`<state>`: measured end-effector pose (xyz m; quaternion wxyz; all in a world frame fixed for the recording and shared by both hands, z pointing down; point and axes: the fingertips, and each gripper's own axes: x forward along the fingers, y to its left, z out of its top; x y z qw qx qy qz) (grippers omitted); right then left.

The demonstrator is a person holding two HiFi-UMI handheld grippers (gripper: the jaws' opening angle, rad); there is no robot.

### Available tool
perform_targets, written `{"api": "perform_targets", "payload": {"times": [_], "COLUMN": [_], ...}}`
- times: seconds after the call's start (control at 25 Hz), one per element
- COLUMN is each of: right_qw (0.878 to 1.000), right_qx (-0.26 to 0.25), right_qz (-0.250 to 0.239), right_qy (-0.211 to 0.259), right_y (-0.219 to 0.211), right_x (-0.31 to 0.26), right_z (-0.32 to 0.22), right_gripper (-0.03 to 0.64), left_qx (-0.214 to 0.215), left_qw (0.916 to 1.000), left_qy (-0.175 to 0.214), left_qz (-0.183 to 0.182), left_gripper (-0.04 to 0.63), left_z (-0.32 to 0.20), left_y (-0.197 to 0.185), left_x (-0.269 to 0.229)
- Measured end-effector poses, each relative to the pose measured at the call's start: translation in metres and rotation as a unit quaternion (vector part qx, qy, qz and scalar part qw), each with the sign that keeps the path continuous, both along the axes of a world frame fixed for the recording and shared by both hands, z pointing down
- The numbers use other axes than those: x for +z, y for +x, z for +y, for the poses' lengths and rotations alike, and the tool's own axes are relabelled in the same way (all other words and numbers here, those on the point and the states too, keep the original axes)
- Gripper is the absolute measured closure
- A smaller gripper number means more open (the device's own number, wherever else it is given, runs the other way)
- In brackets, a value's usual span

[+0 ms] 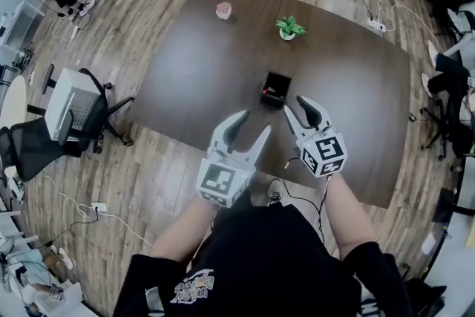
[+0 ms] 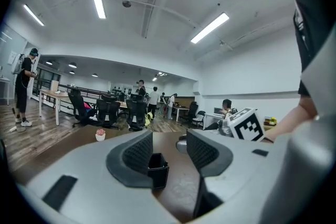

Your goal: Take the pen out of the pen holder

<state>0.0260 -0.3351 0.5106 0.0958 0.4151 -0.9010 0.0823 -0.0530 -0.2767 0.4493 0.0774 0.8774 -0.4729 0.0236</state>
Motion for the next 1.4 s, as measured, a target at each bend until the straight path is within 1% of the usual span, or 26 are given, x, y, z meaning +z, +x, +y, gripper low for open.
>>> {"api": "perform_targets", "payload": {"times": [0.28,0.6,0.96,1.16,1.28,1.4], "right_qw": [0.999,0.997,0.993,0.992,0.992,0.992], "right_qx": [0.031,0.059,0.083,0.092,0.095,0.09], "right_qz": [0.015,0.029,0.048,0.059,0.066,0.079], "right_qy": [-0.028,-0.052,-0.067,-0.067,-0.055,-0.039], "right_y": [-0.009,-0.015,-0.013,-0.01,-0.008,-0.009], "right_x": [0.038,0.069,0.097,0.106,0.107,0.108], "right_z": [-0.014,-0.032,-0.043,-0.046,-0.048,-0.048], "right_gripper": [0.466,0.477,0.486,0.503,0.532,0.534], "left_qx": [0.039,0.067,0.095,0.103,0.107,0.11], "left_qw": [0.999,0.9974,0.9944,0.9934,0.9927,0.992], "left_qy": [-0.021,-0.028,-0.047,-0.049,-0.056,-0.061], "left_qz": [-0.001,-0.005,-0.006,-0.001,-0.001,0.0], "left_gripper": [0.41,0.41,0.41,0.408,0.41,0.408], "left_z": [-0.011,-0.028,-0.048,-0.059,-0.063,-0.066], "left_y": [-0.006,-0.017,-0.022,-0.02,-0.018,-0.015], "left_x": [0.013,0.027,0.042,0.05,0.056,0.061]}}
